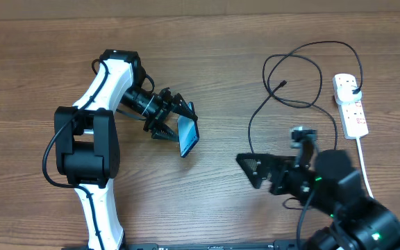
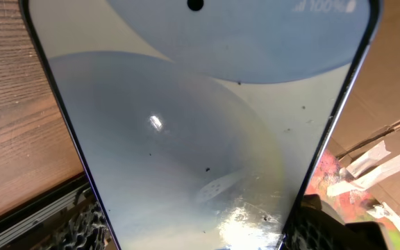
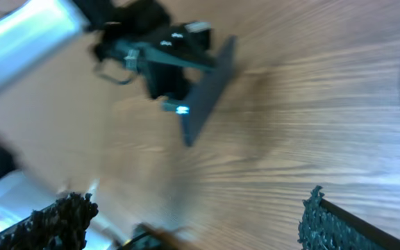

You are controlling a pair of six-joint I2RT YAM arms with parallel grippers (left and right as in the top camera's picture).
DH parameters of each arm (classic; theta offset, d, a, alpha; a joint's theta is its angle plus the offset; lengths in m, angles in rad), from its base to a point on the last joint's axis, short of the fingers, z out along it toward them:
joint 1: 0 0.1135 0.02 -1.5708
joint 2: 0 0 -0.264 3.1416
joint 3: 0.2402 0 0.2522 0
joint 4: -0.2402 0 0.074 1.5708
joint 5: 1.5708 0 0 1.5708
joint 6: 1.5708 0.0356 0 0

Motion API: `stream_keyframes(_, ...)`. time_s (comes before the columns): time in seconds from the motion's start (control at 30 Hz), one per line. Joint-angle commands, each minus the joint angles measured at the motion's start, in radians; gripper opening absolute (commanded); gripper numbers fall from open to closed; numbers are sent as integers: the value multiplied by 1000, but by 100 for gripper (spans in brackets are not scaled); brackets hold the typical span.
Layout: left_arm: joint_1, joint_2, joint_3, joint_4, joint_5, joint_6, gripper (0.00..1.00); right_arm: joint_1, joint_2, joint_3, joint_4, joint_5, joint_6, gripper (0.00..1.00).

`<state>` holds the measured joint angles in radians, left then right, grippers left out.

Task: Plug charger to phone and switch on socket
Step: 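Move the right gripper toward the phone held by the left gripper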

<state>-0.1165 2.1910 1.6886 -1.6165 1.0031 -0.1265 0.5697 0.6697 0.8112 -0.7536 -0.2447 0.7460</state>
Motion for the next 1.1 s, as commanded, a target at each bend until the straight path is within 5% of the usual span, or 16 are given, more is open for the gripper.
stream_keyframes(0.0,-4,3,26,-6,45,23,64,227,59,14,63,399,103,99)
stream_keyframes(0.17,-4,3,26,-4,45,23,64,447,211,14,302,550,102,100)
stream_keyframes(0.53,-4,3,26,-2,45,24,64,474,529,14,459,652,88,100)
stream_keyframes(1.07,-4,3,26,-2,45,23,64,474,816,14,736,695,87,61)
